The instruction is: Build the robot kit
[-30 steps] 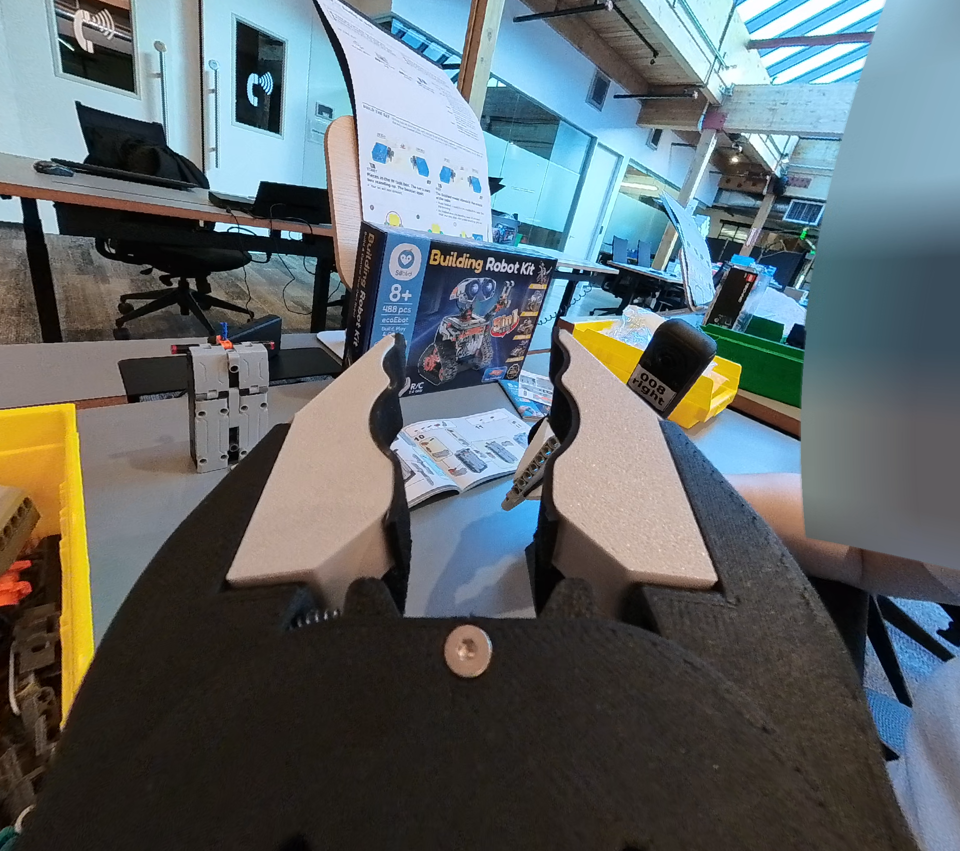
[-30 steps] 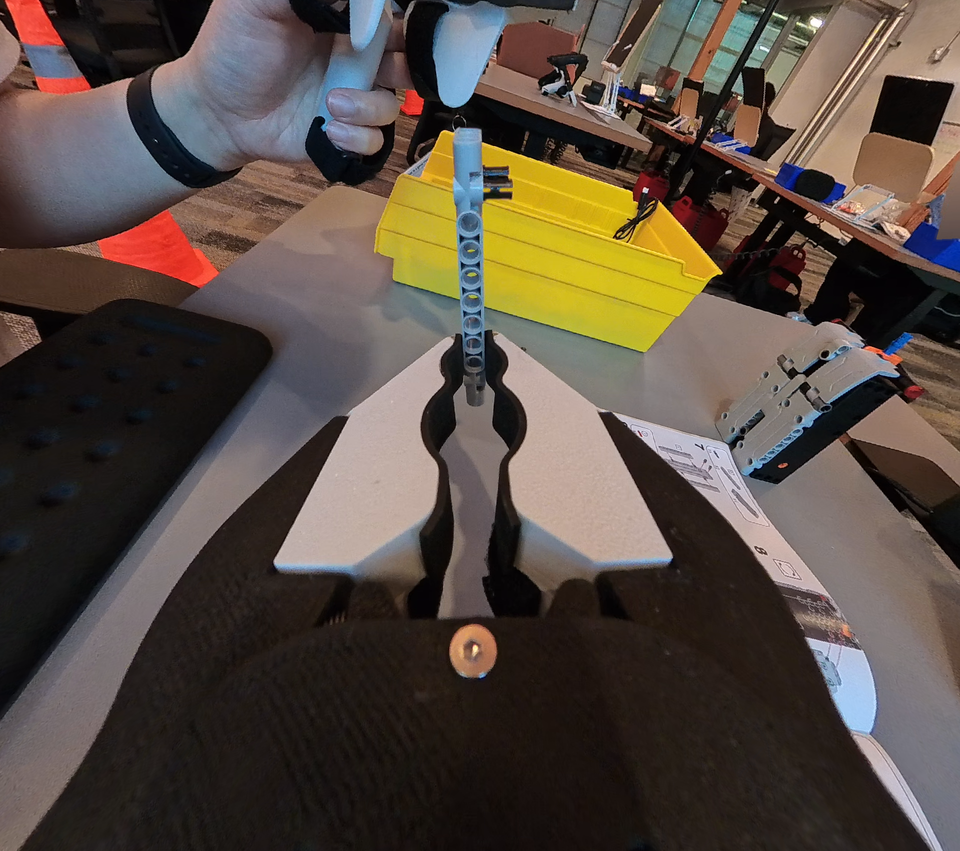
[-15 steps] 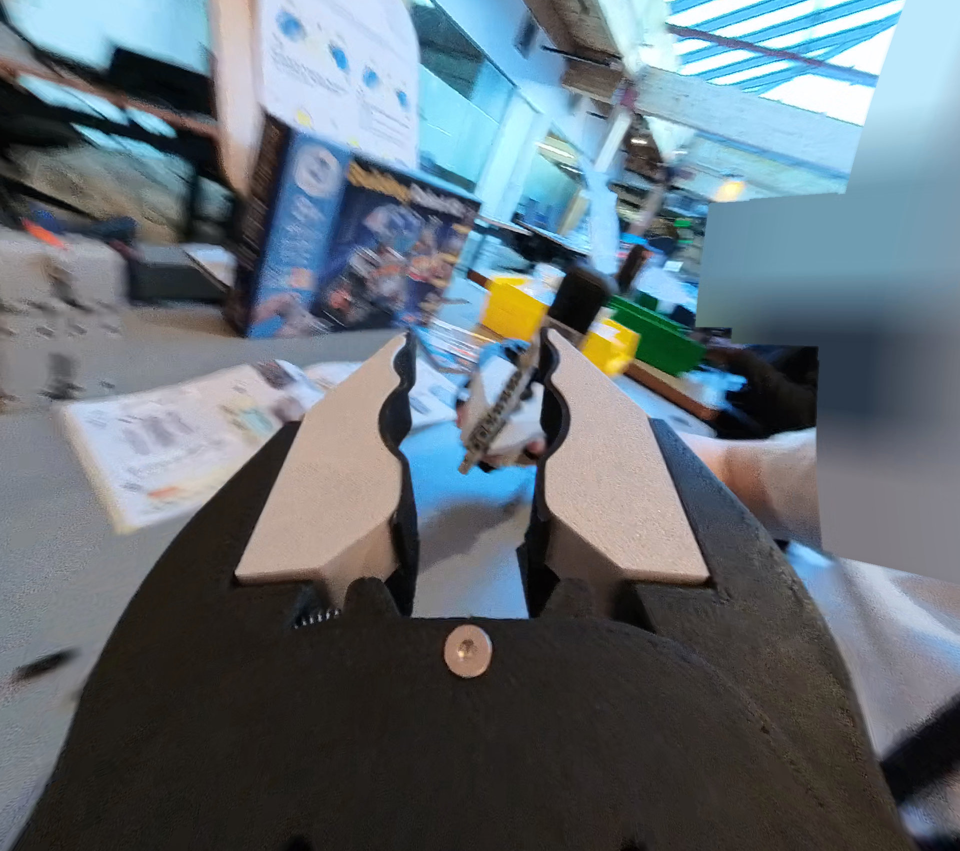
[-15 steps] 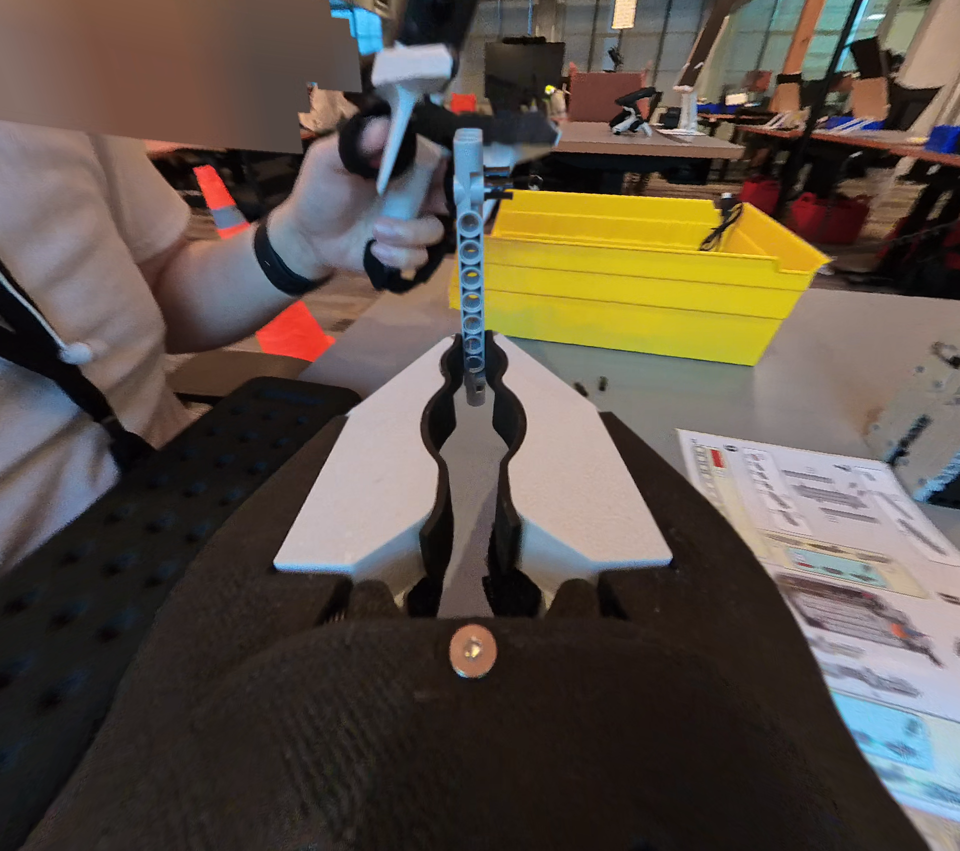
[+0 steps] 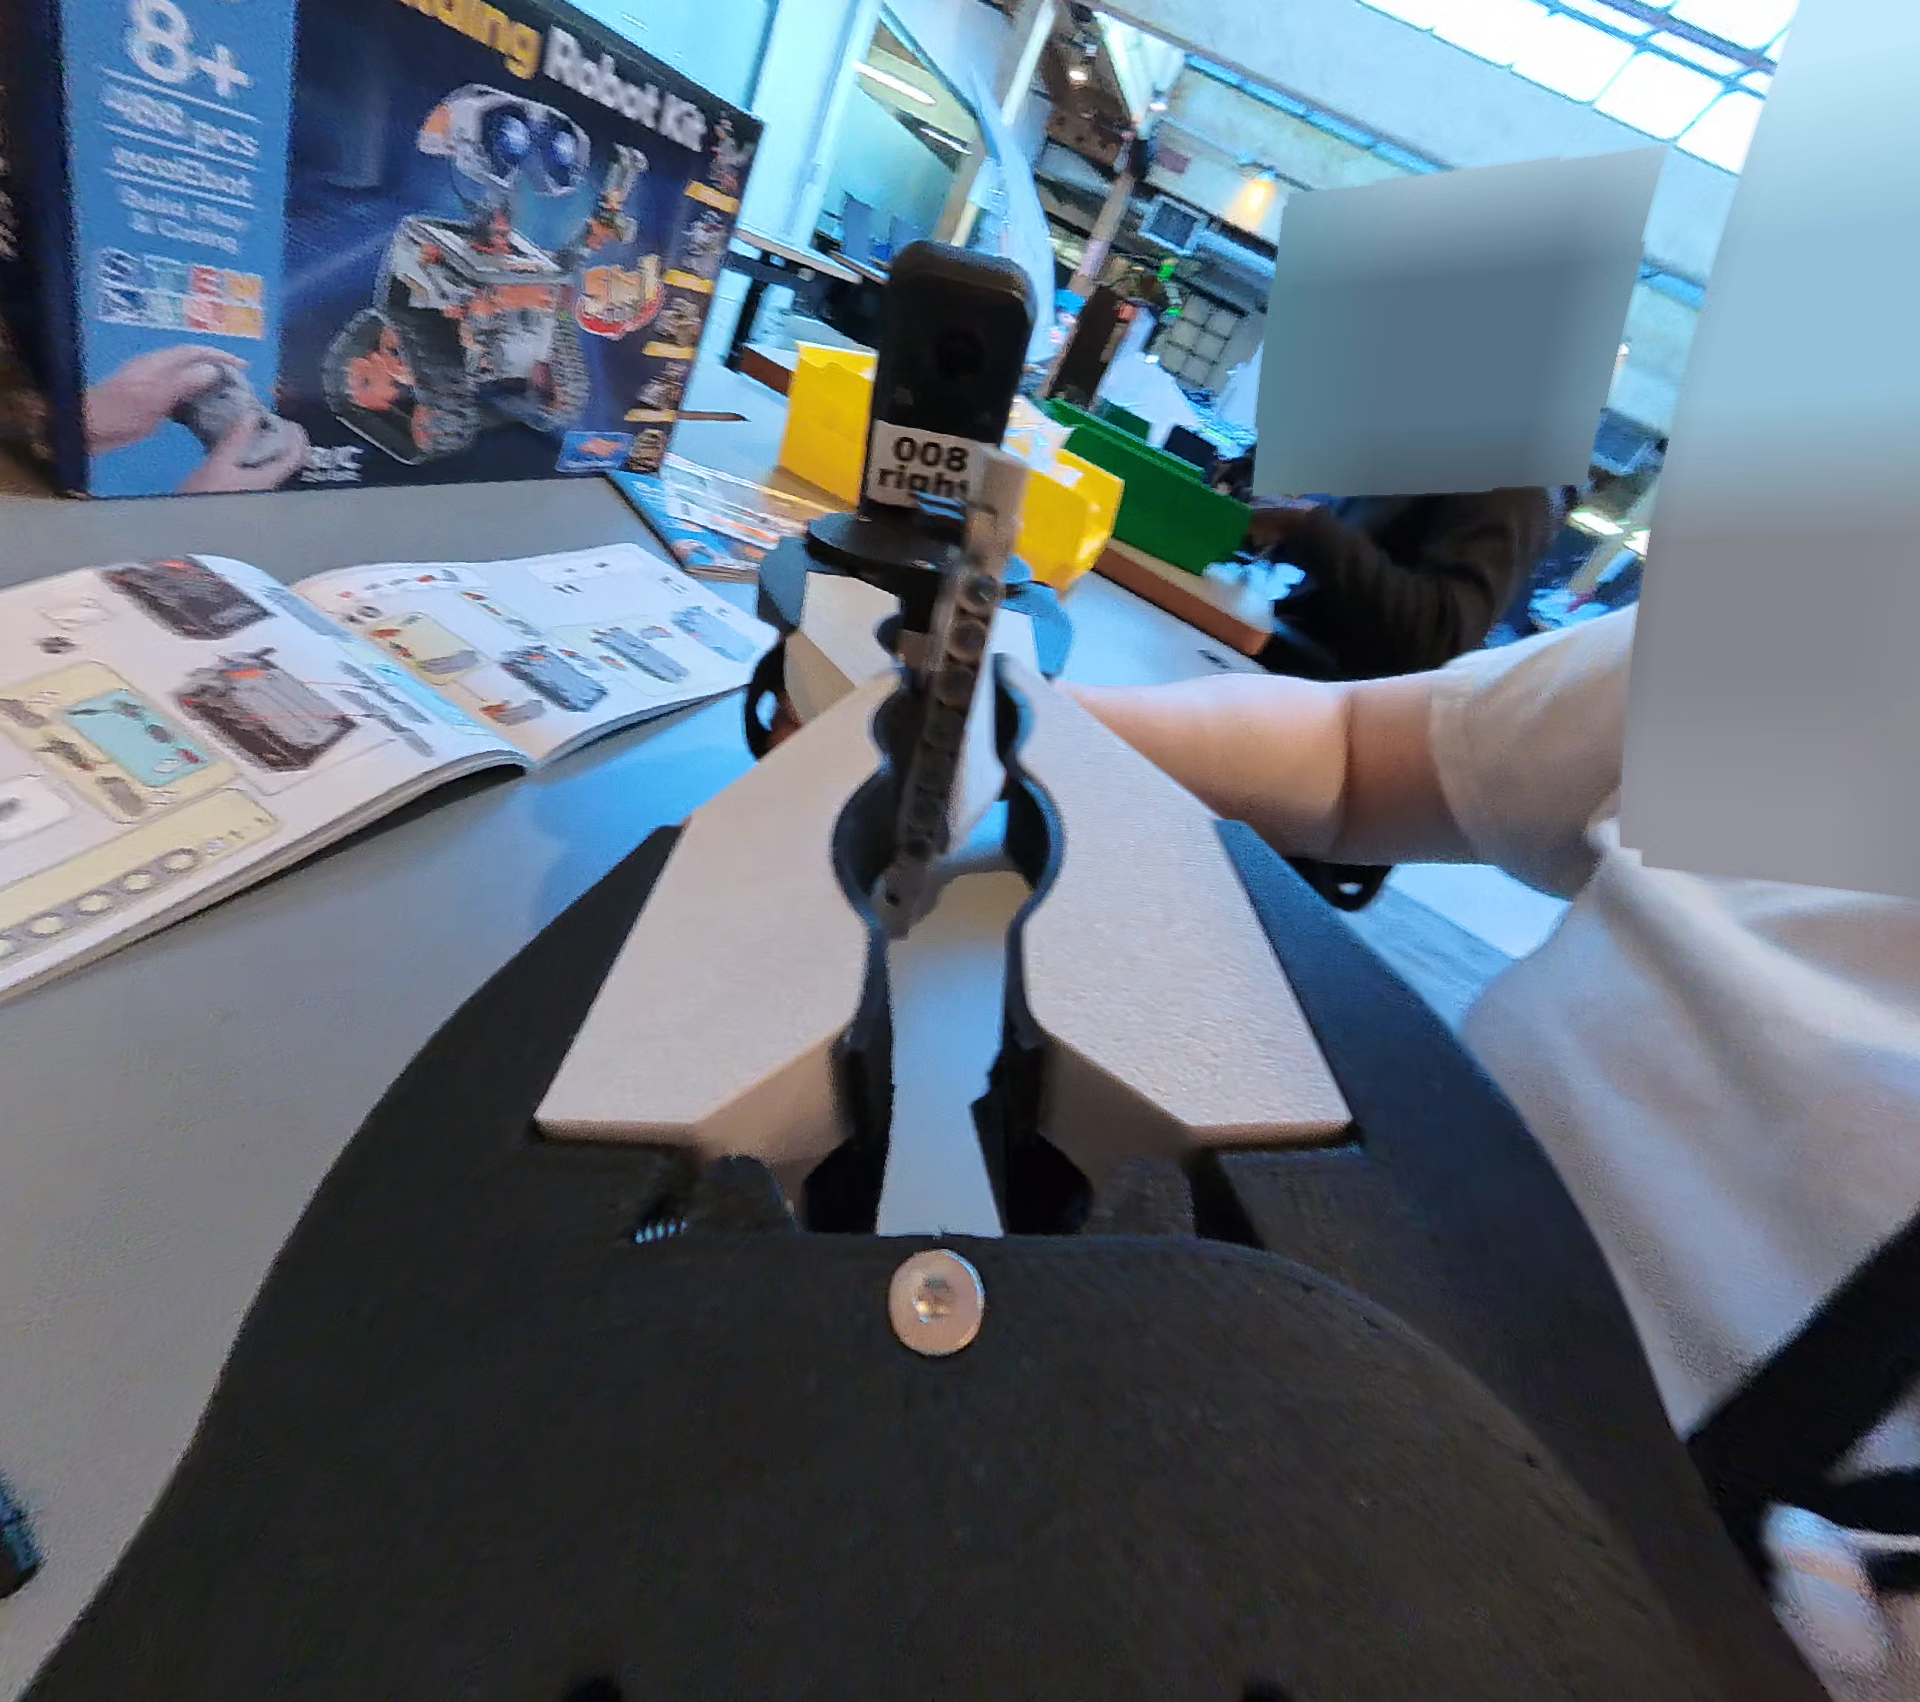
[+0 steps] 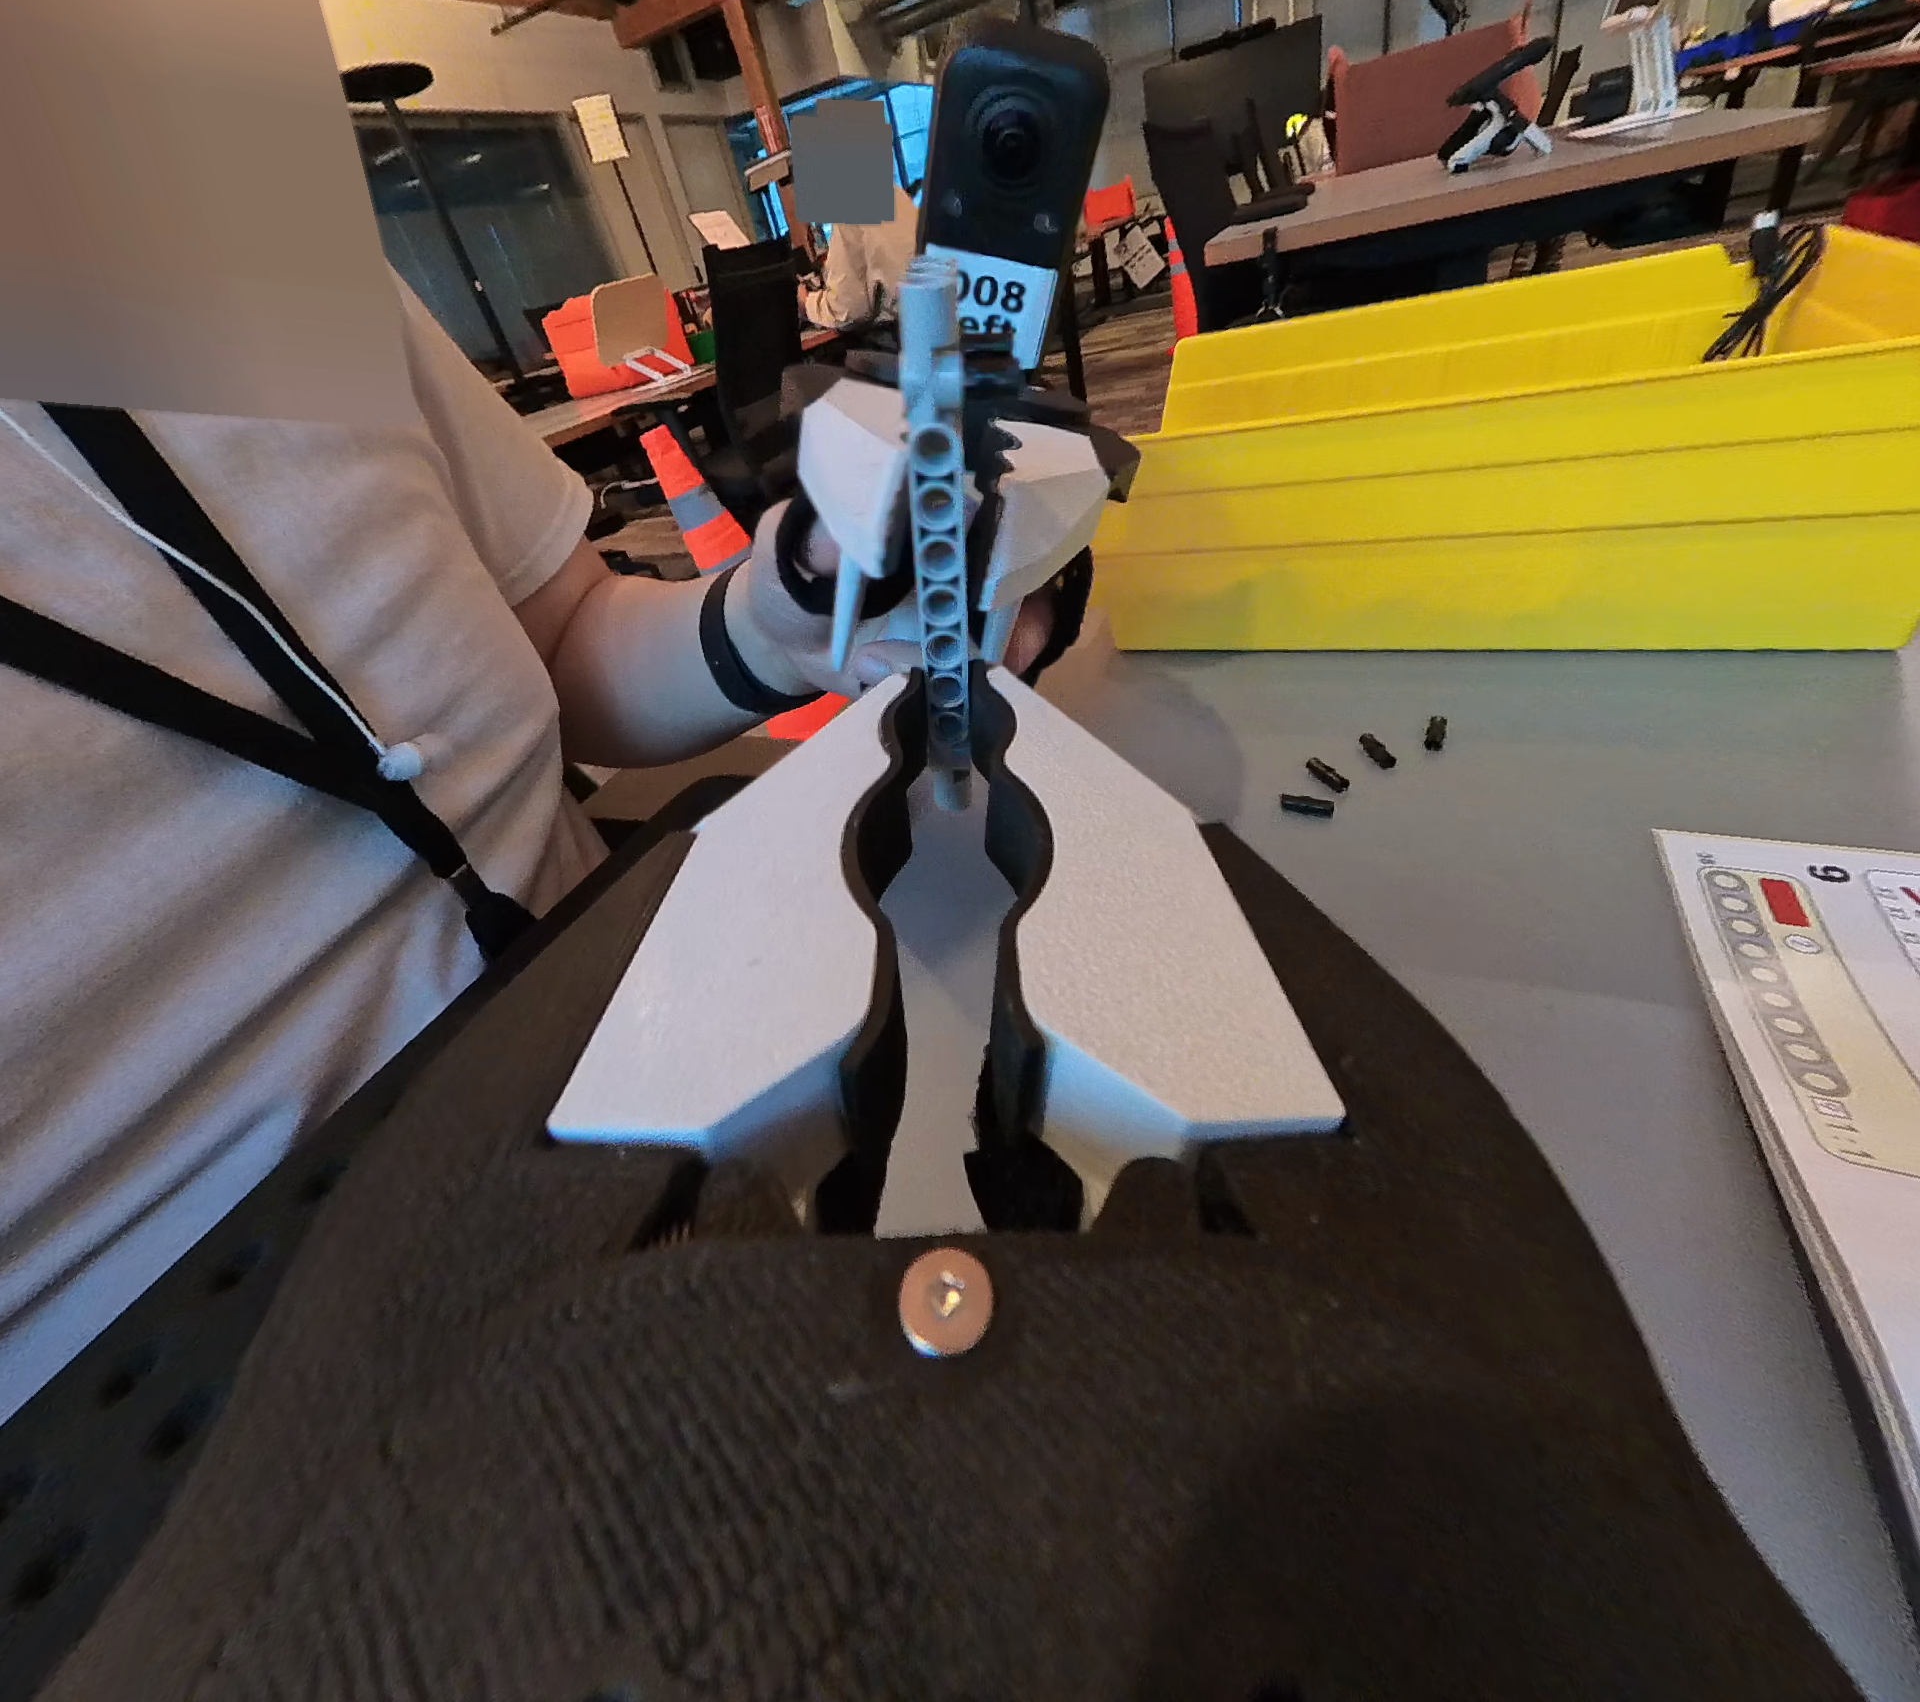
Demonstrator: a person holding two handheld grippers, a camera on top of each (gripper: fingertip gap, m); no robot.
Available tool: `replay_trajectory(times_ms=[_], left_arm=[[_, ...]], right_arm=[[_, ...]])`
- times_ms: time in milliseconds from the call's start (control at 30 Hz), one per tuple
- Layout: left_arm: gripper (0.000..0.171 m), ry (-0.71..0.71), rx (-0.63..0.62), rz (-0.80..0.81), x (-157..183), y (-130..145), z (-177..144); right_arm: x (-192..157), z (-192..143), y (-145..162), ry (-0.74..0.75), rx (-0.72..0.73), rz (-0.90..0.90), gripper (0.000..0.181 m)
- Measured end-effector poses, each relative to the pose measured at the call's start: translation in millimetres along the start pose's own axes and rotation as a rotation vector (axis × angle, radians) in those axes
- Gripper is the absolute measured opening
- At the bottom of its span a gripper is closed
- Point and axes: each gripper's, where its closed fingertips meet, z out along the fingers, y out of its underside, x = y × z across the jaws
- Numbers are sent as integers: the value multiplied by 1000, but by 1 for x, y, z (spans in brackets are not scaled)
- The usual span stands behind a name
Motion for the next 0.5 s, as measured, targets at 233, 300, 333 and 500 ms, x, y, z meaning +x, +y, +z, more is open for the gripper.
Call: replay_trajectory(times_ms=[233, 300, 333, 500], left_arm=[[5, -81, -77, 80, -13, 12, -4], [5, -72, -108, 109, -11, 17, -4], [5, -56, -122, 125, -8, 20, -3], [4, -15, -85, 106, -1, 15, -4]], right_arm=[[15, -10, 22, 50, -176, -26, 40], [22, -19, 5, 89, -136, -43, 41], [20, -20, -7, 85, -88, -38, 41], [-8, -14, -21, -55, -64, 13, 28]])
